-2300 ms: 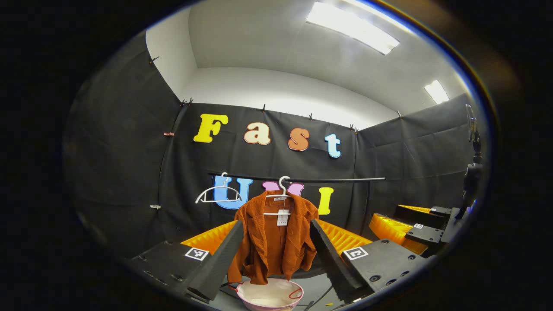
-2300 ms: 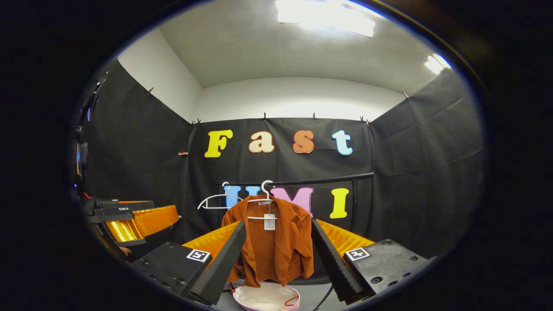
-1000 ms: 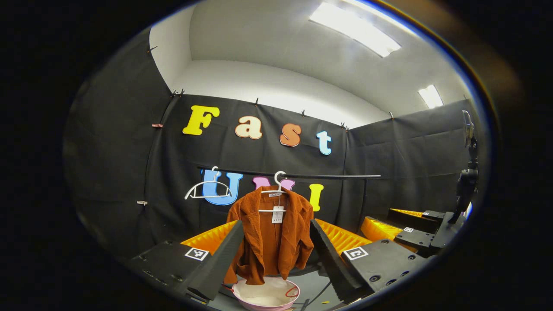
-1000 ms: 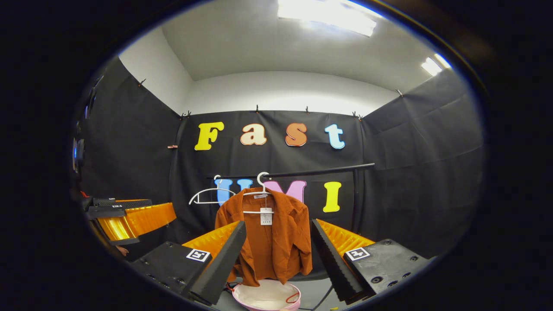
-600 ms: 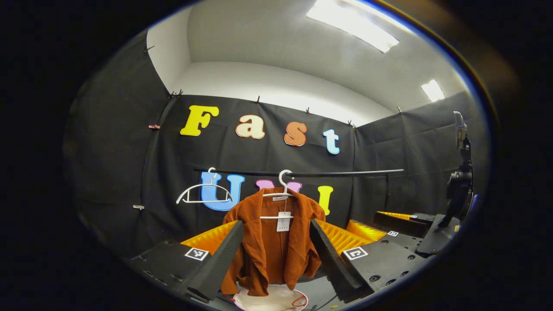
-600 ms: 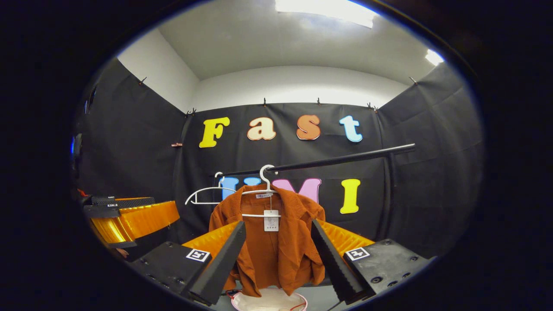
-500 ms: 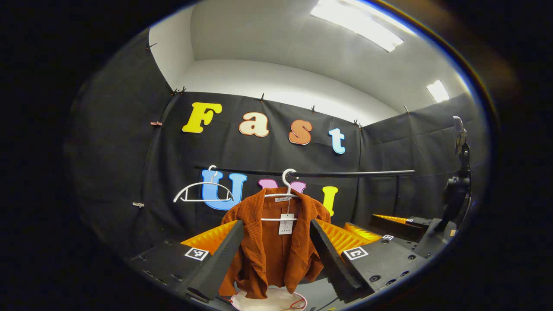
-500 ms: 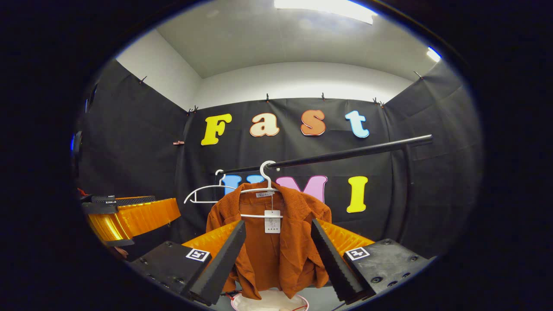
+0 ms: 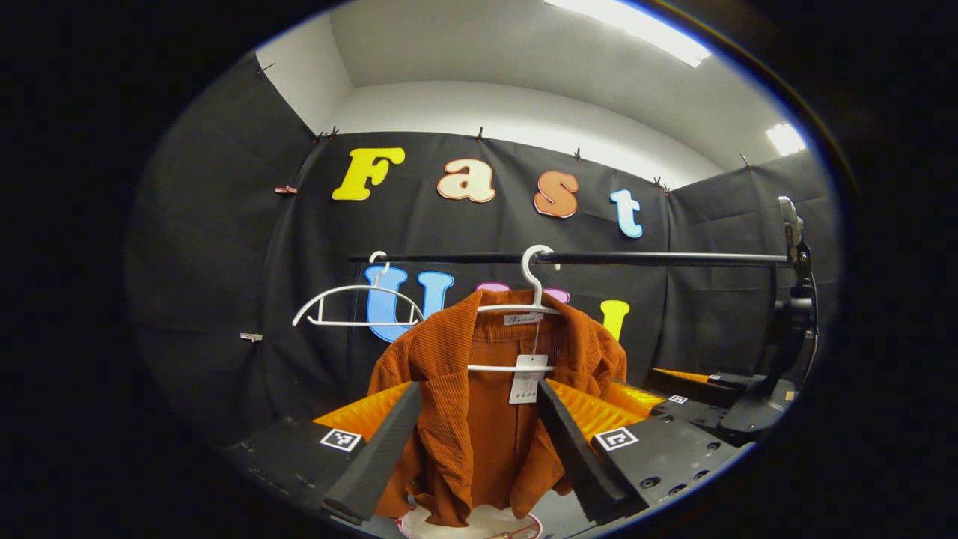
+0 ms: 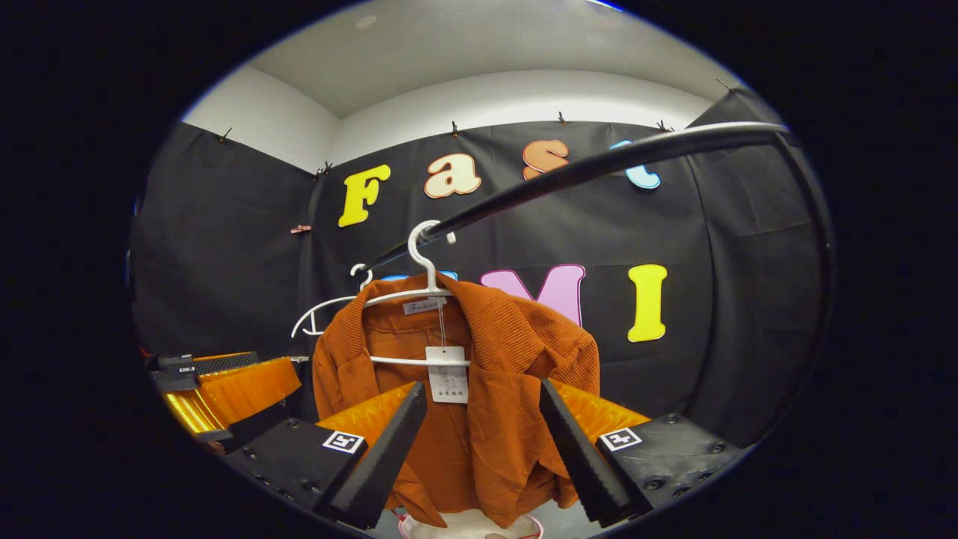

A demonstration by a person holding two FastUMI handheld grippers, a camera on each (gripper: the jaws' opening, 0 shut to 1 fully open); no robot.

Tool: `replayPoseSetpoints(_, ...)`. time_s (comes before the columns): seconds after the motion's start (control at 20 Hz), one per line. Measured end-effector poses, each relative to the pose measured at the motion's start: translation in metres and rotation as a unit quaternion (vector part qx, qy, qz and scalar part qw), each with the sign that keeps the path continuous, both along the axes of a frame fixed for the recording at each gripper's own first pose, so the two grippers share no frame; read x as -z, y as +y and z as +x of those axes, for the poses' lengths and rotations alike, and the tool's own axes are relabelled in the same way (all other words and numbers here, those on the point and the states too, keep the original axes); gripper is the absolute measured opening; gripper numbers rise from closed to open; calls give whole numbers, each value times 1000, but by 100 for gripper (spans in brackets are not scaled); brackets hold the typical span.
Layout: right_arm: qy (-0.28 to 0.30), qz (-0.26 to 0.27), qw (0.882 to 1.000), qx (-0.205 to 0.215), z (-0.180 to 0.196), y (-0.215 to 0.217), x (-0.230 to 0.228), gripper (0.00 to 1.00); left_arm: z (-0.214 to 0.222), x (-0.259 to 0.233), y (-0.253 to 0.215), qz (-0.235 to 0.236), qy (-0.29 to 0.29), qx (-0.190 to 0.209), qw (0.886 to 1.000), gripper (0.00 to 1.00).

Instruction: Grasp the clothes on the hanger with both hands and then place them into the laundry hamper below.

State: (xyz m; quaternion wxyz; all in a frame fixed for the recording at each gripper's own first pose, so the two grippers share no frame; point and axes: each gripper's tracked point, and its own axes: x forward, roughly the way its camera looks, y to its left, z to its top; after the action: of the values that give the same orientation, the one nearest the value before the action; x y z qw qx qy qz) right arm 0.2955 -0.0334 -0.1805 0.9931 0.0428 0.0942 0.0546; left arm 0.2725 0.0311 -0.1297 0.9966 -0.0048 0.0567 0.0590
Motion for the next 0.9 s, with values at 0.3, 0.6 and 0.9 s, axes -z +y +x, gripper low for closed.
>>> replayPoseSetpoints(0.3,34,13,999,-17,36,1,37,96,42,35,15,-6,25,-29,999,96)
replayPoseSetpoints(0.6,62,-4,998,-10,67,-4,75,96,80,69,31,-8,53,-46,997,98)
replayPoseSetpoints(0.9,80,6,997,-6,96,1,100,97,107,99,48,-16,69,-74,995,97)
